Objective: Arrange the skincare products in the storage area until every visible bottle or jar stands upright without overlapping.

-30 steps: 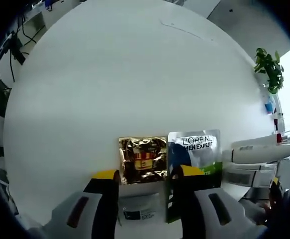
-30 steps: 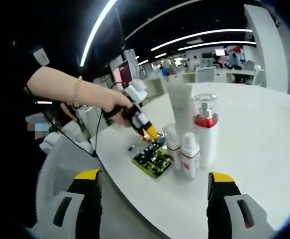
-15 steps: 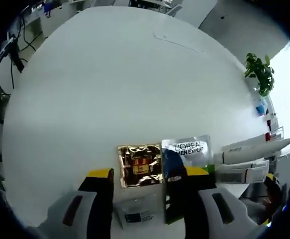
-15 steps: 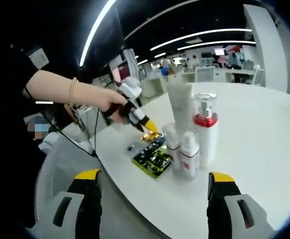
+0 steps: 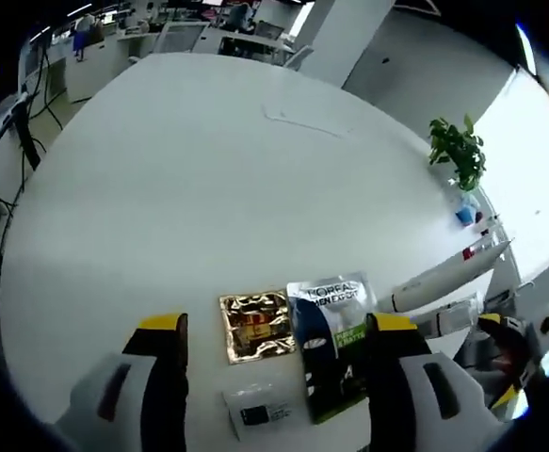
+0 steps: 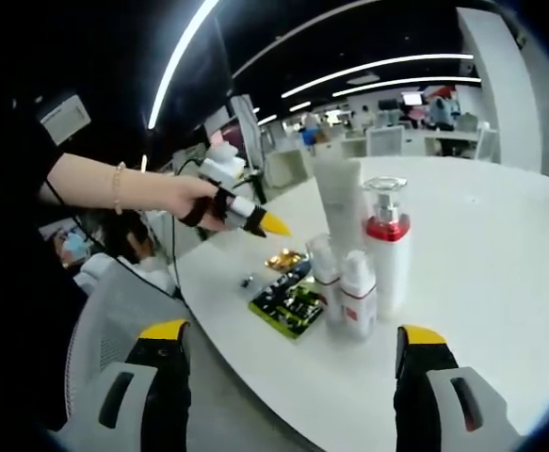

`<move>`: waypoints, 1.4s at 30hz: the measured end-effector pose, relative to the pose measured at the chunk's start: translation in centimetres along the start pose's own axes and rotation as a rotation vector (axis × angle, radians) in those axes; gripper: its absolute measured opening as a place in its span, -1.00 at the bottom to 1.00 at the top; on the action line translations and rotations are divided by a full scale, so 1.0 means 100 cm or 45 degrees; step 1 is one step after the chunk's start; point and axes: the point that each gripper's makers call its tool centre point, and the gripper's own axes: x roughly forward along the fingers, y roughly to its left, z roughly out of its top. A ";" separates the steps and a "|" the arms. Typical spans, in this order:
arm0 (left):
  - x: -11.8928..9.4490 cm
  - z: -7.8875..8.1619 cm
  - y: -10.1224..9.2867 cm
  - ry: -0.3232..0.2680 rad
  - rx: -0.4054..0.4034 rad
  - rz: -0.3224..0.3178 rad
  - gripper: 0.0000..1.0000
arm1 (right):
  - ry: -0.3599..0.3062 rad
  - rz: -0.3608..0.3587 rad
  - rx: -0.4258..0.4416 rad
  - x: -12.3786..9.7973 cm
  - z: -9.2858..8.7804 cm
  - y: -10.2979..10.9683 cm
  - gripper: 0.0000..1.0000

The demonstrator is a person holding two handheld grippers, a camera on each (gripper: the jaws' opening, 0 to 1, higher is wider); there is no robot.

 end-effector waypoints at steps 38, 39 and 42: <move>-0.114 -0.061 -0.030 -0.356 0.370 -0.083 0.98 | 0.024 -0.020 -0.042 -0.004 0.000 -0.007 0.99; -0.114 -0.064 -0.030 -0.357 0.372 -0.083 0.98 | 0.024 -0.027 -0.040 -0.007 -0.001 -0.011 0.99; -0.114 -0.073 -0.031 -0.362 0.389 -0.083 0.98 | 0.006 -0.057 -0.017 -0.010 -0.001 -0.019 0.99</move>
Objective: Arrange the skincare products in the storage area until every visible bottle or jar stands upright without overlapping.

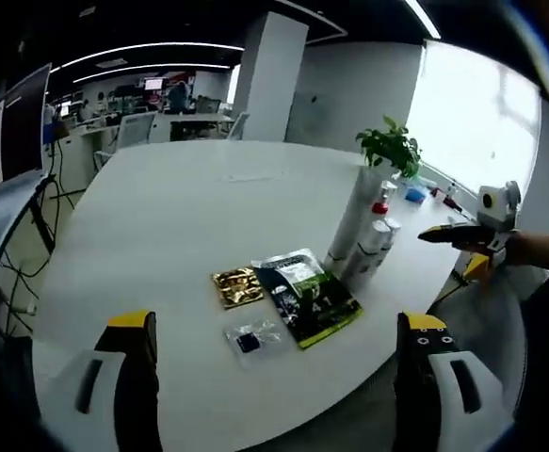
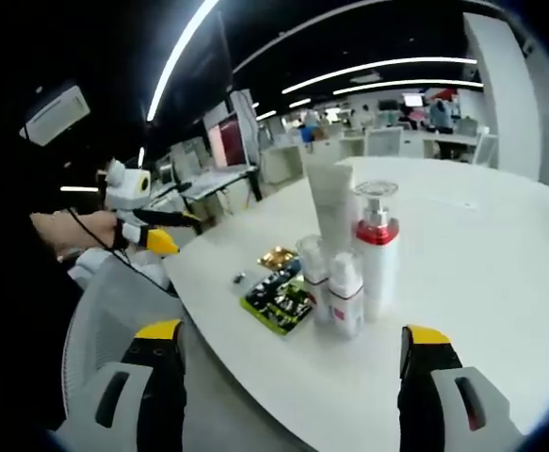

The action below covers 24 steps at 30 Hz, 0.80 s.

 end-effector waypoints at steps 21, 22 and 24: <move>0.015 -0.004 0.011 -0.028 0.019 0.053 0.86 | 0.026 -0.047 -0.030 0.009 -0.003 -0.003 0.99; 0.015 -0.004 0.011 -0.025 0.024 0.051 0.86 | 0.027 -0.048 -0.030 0.009 -0.003 -0.003 0.99; 0.016 -0.005 0.011 -0.019 0.023 0.045 0.87 | 0.028 -0.052 -0.027 0.009 -0.003 -0.003 0.99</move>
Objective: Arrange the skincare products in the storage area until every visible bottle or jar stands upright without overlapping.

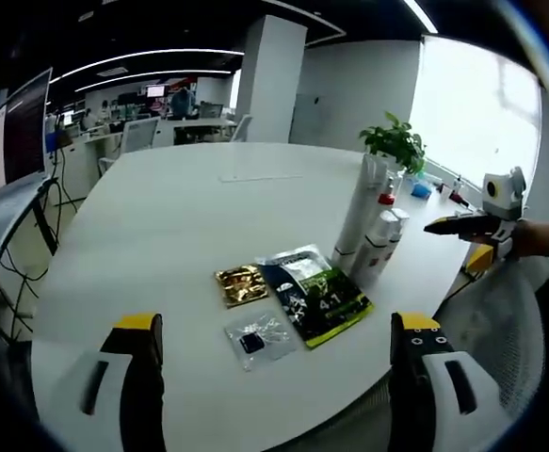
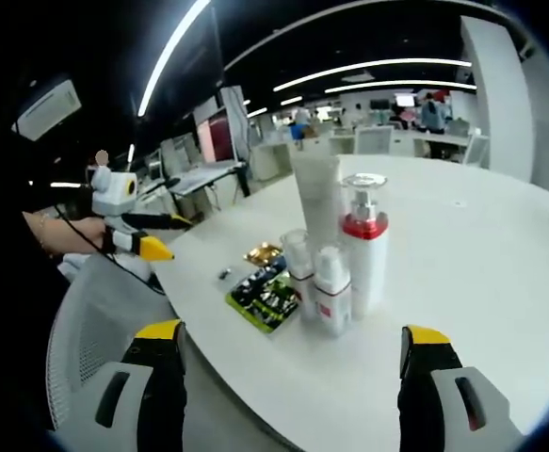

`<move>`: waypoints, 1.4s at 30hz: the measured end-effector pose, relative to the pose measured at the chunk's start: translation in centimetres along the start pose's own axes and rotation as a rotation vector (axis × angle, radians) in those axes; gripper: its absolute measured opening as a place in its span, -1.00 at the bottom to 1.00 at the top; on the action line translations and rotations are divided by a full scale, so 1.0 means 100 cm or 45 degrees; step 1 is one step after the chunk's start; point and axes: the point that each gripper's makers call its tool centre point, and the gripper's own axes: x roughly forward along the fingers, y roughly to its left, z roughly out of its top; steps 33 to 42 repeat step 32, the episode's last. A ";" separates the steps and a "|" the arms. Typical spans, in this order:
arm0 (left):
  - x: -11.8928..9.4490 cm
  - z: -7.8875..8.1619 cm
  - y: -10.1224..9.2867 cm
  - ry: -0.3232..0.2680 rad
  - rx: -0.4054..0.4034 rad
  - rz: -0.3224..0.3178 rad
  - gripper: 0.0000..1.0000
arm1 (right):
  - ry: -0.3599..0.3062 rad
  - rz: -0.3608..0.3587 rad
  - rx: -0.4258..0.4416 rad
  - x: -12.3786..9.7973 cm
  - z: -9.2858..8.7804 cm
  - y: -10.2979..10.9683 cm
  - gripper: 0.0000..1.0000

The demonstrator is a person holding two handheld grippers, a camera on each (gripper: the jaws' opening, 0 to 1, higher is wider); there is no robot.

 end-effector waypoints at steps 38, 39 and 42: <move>0.004 -0.006 -0.004 0.029 -0.038 -0.023 0.88 | -0.005 -0.030 0.020 0.000 0.000 -0.006 0.99; 0.004 -0.006 -0.004 0.029 -0.038 -0.023 0.88 | -0.005 -0.030 0.020 0.000 0.000 -0.006 0.99; 0.004 -0.006 -0.004 0.029 -0.038 -0.023 0.88 | -0.005 -0.030 0.020 0.000 0.000 -0.006 0.99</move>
